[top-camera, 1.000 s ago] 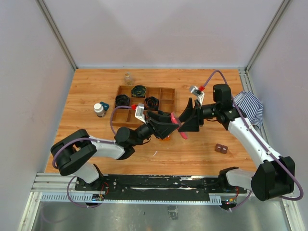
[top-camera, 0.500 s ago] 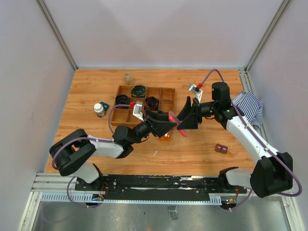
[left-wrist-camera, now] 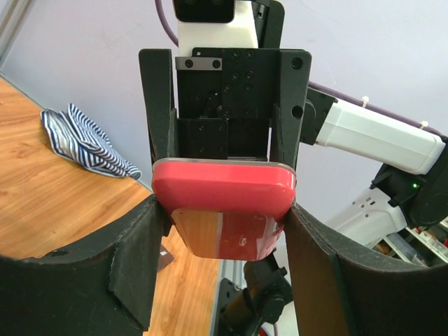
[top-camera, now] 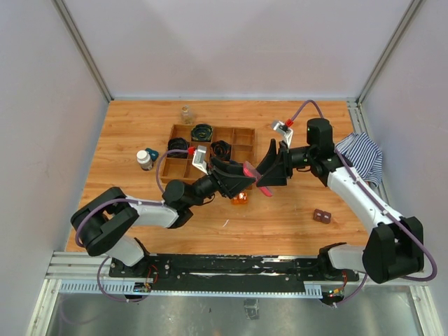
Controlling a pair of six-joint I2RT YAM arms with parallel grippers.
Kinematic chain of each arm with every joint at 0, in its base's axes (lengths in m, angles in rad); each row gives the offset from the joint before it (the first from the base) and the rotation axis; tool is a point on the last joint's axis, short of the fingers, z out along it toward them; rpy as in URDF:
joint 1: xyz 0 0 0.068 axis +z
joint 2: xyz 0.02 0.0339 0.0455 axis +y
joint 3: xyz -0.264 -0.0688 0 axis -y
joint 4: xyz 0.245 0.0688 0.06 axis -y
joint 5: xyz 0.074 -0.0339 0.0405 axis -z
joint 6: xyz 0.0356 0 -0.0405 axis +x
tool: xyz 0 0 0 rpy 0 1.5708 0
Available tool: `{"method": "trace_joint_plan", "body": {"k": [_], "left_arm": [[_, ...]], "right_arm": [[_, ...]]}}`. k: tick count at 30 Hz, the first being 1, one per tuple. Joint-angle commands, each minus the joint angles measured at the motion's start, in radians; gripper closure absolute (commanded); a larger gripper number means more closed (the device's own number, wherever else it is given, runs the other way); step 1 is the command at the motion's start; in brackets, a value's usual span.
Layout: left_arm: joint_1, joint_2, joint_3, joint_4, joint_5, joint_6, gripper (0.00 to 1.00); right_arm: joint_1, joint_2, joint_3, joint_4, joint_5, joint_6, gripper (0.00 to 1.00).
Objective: Sort the pills into containers
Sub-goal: Open the pill container at the center of the board.
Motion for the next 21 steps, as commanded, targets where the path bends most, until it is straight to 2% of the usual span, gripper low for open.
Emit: {"method": "trace_joint_plan", "body": {"k": [1,6,12,16,19,21], "left_arm": [[0.029,-0.041,0.016,0.035,0.071,0.039,1.00],[0.044,-0.042,0.028,0.002,0.104,0.028,1.00],[0.046,-0.076,0.060,-0.120,0.133,0.070,1.00],[0.049,-0.087,0.055,-0.118,0.127,0.046,1.00],[0.049,-0.076,0.053,-0.083,0.107,-0.009,1.00],[0.049,-0.063,0.061,-0.075,0.093,-0.046,1.00]], "right_arm": [[-0.013,0.012,0.032,0.002,-0.158,0.072,0.91],[-0.015,0.015,0.034,0.002,-0.160,0.079,0.92],[-0.015,0.020,0.035,0.001,-0.153,0.081,0.94],[-0.017,0.017,0.034,0.000,-0.145,0.072,0.94],[-0.012,-0.018,0.025,-0.063,-0.075,-0.031,0.89],[-0.005,-0.036,0.027,-0.109,-0.037,-0.086,0.79]]}}
